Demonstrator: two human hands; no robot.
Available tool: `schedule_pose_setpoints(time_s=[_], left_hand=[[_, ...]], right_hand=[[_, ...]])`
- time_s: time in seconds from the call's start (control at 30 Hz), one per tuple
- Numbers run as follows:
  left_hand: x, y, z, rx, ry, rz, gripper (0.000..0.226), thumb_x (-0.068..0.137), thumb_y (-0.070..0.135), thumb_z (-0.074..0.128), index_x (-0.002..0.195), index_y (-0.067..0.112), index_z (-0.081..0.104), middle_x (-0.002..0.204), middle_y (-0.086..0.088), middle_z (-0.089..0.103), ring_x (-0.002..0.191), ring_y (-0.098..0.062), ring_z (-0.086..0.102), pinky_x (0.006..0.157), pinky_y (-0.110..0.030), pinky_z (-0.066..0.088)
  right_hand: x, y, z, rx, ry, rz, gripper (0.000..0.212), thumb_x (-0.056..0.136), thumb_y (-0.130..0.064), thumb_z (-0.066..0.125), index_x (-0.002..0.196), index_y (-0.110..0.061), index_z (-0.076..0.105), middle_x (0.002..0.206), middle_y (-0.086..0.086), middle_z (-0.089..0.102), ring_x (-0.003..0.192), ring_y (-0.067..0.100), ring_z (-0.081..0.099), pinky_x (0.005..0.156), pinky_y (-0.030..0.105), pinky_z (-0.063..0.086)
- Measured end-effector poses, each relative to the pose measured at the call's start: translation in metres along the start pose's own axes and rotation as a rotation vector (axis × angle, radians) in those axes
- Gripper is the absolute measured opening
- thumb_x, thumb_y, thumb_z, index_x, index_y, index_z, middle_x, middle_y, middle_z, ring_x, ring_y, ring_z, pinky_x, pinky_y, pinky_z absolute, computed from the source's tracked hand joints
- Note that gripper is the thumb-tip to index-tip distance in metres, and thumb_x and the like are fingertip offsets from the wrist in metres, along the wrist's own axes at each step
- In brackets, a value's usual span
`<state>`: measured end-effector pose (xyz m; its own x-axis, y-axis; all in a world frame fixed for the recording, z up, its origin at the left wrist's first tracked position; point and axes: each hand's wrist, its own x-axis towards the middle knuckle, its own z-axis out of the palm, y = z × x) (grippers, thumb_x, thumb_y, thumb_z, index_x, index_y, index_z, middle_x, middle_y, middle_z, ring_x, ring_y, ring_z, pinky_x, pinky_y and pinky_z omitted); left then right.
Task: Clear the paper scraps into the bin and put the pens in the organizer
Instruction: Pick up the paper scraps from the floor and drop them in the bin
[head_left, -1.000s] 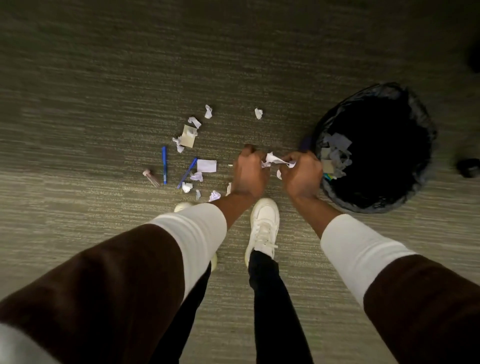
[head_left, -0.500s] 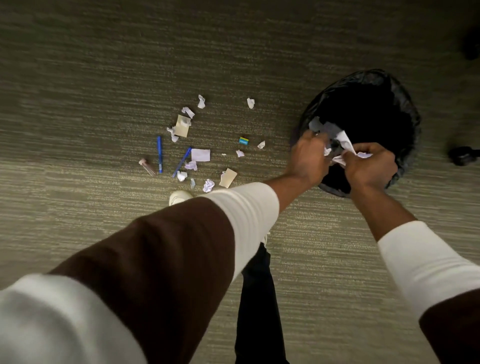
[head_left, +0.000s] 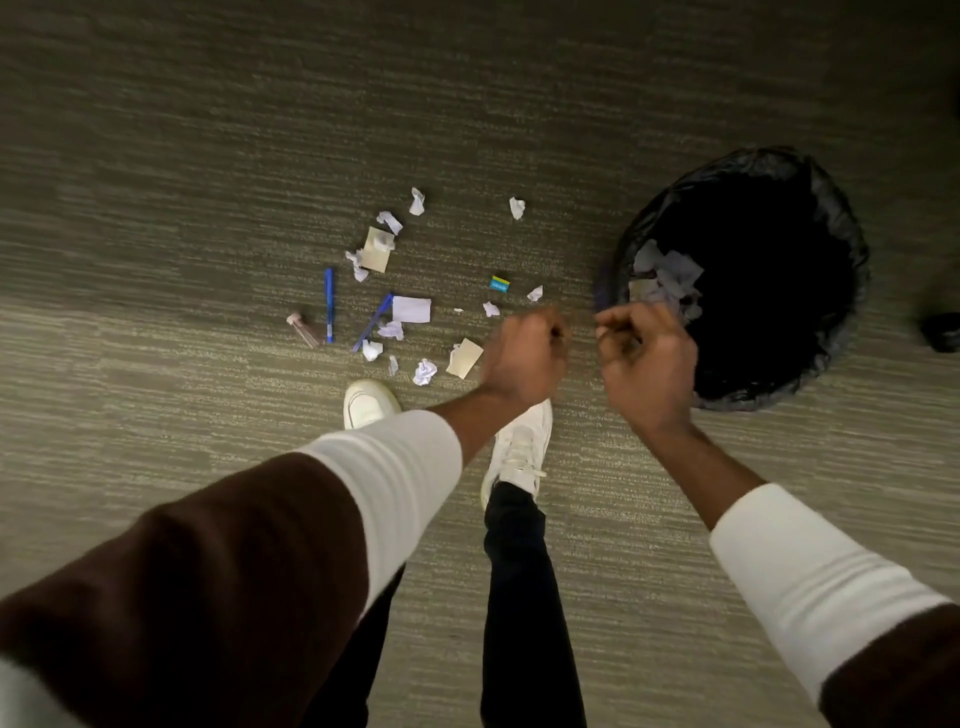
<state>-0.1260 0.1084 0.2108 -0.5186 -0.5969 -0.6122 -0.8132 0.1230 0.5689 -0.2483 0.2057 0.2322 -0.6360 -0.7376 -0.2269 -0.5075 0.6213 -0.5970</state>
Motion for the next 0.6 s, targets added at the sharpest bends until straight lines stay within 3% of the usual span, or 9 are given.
schedule_pose_setpoints(time_s=[0.13, 0.27, 0.43, 0.6], left_hand=[[-0.005, -0.066, -0.012, 0.125, -0.011, -0.112, 0.018, 0.096, 0.016, 0.064, 0.111, 0.021, 0.071, 0.113, -0.007, 0.076, 0.105, -0.033, 0.072, 0.087, -0.044, 0.061], [0.004, -0.136, -0.02, 0.335, -0.095, -0.171, 0.047, 0.093, 0.027, 0.071, 0.135, 0.009, 0.057, 0.139, -0.016, 0.058, 0.13, -0.037, 0.059, 0.101, -0.05, 0.055], [0.038, -0.218, -0.018, 0.468, -0.059, -0.215, 0.074, 0.093, 0.042, 0.074, 0.147, 0.003, 0.041, 0.153, -0.024, 0.044, 0.146, -0.042, 0.041, 0.113, -0.052, 0.049], [0.082, -0.264, -0.004, 0.616, -0.094, -0.069, 0.081, 0.093, 0.034, 0.076, 0.154, 0.004, 0.031, 0.162, -0.027, 0.03, 0.152, -0.044, 0.03, 0.112, -0.05, 0.05]], right_hand=[[-0.001, -0.016, 0.051, -0.126, -0.267, -0.016, 0.024, 0.088, -0.026, 0.072, 0.111, -0.02, 0.069, 0.111, 0.003, 0.066, 0.087, 0.022, 0.071, 0.08, 0.04, 0.058], [0.013, -0.011, 0.106, -0.255, -0.488, 0.08, 0.055, 0.086, -0.04, 0.076, 0.133, -0.02, 0.057, 0.13, 0.014, 0.059, 0.115, 0.035, 0.063, 0.093, 0.043, 0.056], [0.05, 0.018, 0.183, -0.455, -0.569, 0.148, 0.097, 0.078, -0.062, 0.078, 0.156, -0.028, 0.032, 0.152, 0.024, 0.036, 0.141, 0.043, 0.038, 0.109, 0.05, 0.047], [0.082, 0.051, 0.251, -0.441, -0.563, 0.266, 0.112, 0.077, -0.063, 0.079, 0.16, -0.044, 0.006, 0.164, 0.031, 0.006, 0.153, 0.054, 0.011, 0.114, 0.059, 0.039]])
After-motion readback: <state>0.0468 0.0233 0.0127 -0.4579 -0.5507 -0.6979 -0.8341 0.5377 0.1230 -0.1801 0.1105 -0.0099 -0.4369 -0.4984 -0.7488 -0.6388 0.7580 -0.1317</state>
